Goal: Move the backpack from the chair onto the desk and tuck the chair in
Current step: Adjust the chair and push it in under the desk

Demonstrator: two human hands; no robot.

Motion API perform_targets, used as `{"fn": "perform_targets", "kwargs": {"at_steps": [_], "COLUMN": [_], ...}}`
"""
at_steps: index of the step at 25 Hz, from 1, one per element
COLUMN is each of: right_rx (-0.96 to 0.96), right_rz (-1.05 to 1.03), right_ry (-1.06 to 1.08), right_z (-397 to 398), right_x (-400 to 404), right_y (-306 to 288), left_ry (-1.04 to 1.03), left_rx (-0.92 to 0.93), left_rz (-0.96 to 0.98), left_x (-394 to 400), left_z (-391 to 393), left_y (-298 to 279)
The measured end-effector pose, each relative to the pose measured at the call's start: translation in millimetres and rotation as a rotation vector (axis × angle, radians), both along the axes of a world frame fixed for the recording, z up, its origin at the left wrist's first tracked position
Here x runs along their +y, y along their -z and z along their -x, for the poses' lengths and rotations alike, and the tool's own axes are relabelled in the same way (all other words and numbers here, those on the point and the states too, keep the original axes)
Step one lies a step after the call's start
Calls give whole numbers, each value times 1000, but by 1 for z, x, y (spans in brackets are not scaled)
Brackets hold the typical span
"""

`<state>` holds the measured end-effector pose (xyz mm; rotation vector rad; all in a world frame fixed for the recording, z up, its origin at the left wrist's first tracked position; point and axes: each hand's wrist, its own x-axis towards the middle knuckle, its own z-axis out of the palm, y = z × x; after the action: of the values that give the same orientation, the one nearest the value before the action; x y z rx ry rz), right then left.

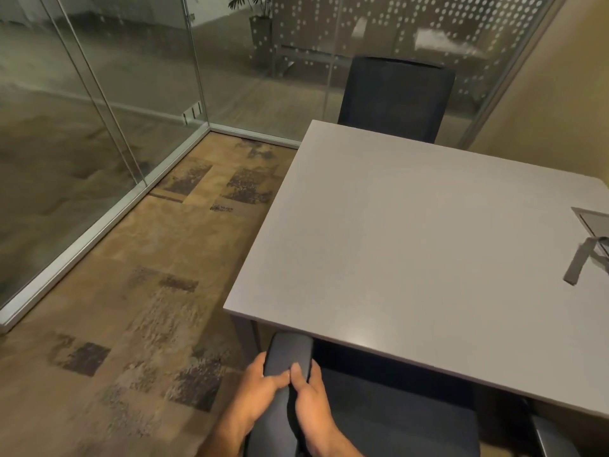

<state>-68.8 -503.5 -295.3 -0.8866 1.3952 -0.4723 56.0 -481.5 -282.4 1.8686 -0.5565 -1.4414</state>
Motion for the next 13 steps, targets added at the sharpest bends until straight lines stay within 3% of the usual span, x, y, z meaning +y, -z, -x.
{"fn": "perform_targets", "kwargs": {"at_steps": [5,13], "right_rx": [-6,90], "right_rz": [22,-2], "right_ry": [93,37], "right_z": [-4,-5], "right_x": [5,14], "right_y": [14,68], "left_ry": [-58,-104], "left_rx": [131,109], "left_rz": [15,-42], "left_x": [-2,3], "left_z": [-4,2], "left_y": [12,65]}}
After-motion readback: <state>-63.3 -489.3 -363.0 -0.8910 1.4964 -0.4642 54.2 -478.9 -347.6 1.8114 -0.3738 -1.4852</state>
